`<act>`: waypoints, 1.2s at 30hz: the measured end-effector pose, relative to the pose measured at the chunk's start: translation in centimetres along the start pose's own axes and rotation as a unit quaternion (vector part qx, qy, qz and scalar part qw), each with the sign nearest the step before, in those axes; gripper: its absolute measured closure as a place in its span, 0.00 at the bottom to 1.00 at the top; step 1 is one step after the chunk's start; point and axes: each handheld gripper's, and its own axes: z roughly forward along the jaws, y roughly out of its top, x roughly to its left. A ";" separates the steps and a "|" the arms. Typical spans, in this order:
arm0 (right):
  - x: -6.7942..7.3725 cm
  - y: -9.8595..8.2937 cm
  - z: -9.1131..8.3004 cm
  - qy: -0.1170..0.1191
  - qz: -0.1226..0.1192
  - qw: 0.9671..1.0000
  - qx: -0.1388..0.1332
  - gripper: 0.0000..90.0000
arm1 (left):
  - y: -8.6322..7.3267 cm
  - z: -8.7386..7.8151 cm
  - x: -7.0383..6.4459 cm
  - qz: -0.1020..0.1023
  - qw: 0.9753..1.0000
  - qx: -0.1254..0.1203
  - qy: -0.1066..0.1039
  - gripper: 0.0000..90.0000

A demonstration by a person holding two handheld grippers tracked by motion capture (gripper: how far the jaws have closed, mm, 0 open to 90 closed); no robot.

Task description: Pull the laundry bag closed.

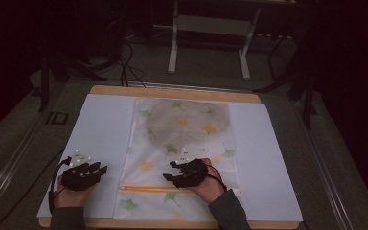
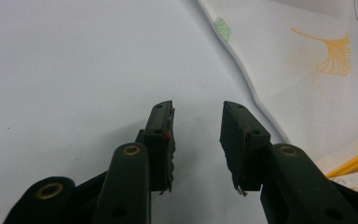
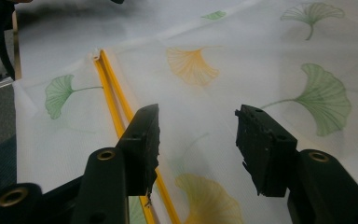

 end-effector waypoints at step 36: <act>2.2 2.0 4.2 0.049 -0.038 0.998 0.013 0.59 | 0.0 0.1 0.0 0.007 1.000 0.007 0.007 0.70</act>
